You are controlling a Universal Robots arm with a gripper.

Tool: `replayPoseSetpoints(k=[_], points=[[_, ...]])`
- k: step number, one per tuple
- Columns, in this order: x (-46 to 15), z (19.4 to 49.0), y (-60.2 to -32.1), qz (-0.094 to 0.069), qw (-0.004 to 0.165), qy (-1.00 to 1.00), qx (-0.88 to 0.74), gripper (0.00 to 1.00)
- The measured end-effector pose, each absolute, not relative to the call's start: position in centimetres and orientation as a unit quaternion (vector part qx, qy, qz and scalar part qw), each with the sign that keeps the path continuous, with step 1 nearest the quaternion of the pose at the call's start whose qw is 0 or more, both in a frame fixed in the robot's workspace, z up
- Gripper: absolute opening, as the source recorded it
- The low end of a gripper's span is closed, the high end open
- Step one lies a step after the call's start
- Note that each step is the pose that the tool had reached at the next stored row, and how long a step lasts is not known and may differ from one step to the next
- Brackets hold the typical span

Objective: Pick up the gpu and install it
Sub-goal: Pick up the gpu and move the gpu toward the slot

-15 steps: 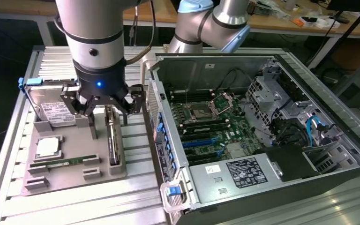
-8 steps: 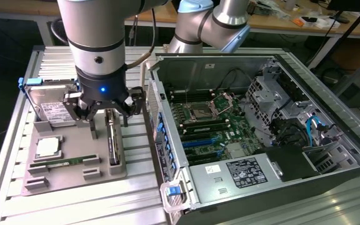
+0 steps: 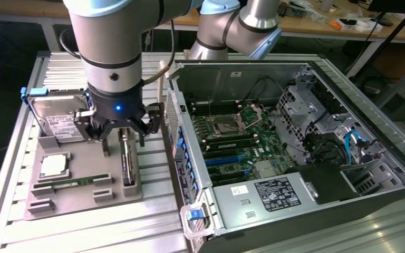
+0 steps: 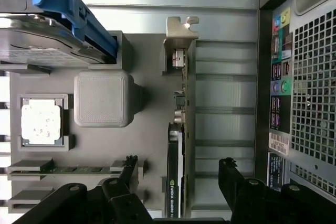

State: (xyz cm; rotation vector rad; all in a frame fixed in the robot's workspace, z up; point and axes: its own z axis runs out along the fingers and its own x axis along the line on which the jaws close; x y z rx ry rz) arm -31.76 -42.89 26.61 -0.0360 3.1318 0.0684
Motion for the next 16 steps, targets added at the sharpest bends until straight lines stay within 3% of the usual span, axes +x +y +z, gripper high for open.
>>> replayPoseSetpoints(k=[16], points=[[-31.7, 24.5, -42.9, 0.022, 0.004, 1.0, -0.012, 0.73]])
